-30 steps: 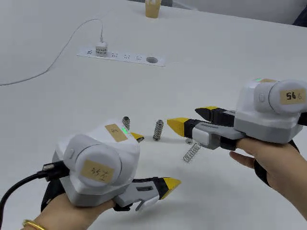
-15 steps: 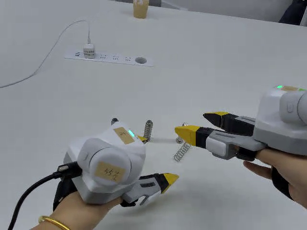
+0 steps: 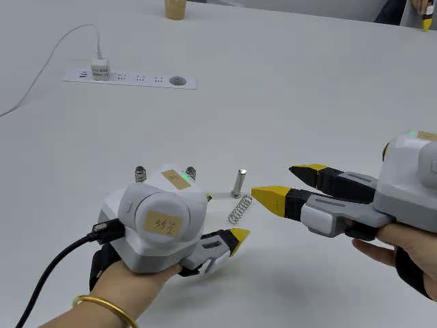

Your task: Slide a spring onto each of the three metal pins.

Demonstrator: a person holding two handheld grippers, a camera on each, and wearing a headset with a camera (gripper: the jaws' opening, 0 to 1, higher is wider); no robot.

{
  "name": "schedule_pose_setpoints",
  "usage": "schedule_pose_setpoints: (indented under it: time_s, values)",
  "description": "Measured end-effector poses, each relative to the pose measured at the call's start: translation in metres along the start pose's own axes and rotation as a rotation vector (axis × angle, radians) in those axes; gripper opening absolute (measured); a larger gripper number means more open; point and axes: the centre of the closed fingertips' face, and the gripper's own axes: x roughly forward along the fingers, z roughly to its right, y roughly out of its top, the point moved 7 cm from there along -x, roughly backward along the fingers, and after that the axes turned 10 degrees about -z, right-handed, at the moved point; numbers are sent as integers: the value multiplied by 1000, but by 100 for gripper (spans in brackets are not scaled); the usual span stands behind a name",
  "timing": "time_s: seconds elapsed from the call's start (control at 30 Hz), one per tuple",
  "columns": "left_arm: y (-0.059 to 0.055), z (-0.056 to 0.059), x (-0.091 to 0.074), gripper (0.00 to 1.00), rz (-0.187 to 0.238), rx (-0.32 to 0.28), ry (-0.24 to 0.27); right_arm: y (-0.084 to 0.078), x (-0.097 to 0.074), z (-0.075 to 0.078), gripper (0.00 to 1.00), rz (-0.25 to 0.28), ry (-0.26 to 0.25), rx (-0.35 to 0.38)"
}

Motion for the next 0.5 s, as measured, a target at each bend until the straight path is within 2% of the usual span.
schedule_pose_setpoints:
  time_s: [0.23,0.5]
  values:
    - [-5,-3,11,32,-30,-3,3,-5,-8,2,52,2,-15,14]
    - [-7,-5,24,27,-41,12,4,-14,-13,-1,52,-5,-4,18]
